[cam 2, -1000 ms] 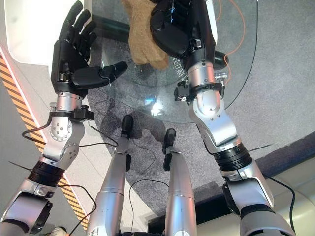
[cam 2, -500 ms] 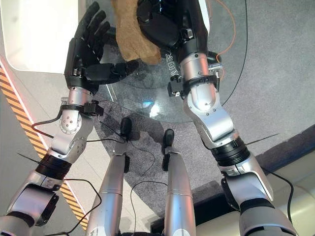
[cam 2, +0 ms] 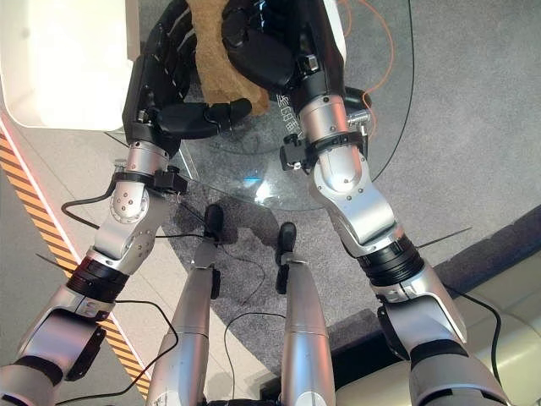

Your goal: Wipe the table with a cloth and put it in the basket.

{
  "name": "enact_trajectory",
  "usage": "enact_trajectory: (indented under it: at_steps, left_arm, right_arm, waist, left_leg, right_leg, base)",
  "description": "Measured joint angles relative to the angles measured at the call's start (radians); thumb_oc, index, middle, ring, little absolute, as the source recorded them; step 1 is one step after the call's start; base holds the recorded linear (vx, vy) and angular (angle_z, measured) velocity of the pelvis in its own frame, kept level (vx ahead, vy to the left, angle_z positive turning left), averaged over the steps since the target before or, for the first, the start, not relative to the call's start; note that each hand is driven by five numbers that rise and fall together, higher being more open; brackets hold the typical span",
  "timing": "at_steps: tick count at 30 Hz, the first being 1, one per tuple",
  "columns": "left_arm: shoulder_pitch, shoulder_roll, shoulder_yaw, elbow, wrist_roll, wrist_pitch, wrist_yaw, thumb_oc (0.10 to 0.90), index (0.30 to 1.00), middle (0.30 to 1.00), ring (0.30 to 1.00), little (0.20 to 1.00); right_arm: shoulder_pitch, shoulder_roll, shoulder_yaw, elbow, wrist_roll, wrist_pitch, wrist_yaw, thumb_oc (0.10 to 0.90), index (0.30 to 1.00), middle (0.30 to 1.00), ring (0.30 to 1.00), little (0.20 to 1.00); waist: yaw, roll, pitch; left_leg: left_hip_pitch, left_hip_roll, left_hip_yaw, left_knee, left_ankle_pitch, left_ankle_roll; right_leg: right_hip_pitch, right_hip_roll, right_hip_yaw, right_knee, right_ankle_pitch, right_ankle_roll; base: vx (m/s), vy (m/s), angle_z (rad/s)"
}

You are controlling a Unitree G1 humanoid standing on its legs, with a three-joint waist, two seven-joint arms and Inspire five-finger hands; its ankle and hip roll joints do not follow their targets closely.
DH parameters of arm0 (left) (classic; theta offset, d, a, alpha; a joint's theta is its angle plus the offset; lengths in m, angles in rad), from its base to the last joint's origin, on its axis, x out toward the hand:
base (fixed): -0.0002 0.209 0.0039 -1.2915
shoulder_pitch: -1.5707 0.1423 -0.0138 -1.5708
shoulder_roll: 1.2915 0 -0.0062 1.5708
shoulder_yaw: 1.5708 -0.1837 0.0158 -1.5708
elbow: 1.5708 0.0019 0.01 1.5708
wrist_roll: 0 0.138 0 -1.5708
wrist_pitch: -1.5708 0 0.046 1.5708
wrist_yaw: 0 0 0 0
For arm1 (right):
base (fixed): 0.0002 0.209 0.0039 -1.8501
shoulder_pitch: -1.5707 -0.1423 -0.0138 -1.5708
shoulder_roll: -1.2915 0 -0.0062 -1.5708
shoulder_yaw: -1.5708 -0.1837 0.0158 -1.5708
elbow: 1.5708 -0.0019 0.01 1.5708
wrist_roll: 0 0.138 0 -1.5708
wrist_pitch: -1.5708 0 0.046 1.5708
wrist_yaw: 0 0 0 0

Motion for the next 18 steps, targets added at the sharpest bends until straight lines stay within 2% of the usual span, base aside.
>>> enact_trajectory:
  at_steps: [10,18]
  left_arm:
    - [-0.033,0.000,-0.023,0.003,0.009,0.022,0.019,0.800,0.900,0.900,0.900,0.900]
    - [-0.054,0.000,-0.024,0.064,0.045,0.028,0.041,0.800,0.900,0.900,0.900,0.900]
  right_arm:
    - [-0.004,0.015,0.000,0.000,0.000,0.000,0.008,0.100,0.300,0.300,0.300,0.200]
    - [-0.004,0.026,0.000,0.000,0.000,0.001,0.009,0.100,0.300,0.300,0.300,0.200]
  waist:
    - [-0.001,0.000,0.000]
    - [-0.001,-0.001,0.000]
  left_leg:
    - [0.008,0.000,0.001,-0.001,0.000,0.000]
    - [0.008,0.000,0.001,0.000,0.000,0.000]
  right_leg:
    - [0.008,0.000,0.001,-0.001,0.000,0.000]
    - [0.008,0.000,0.001,0.000,0.000,0.000]
  base:
    - [0.00,0.000,0.00]
    - [0.00,0.000,0.00]
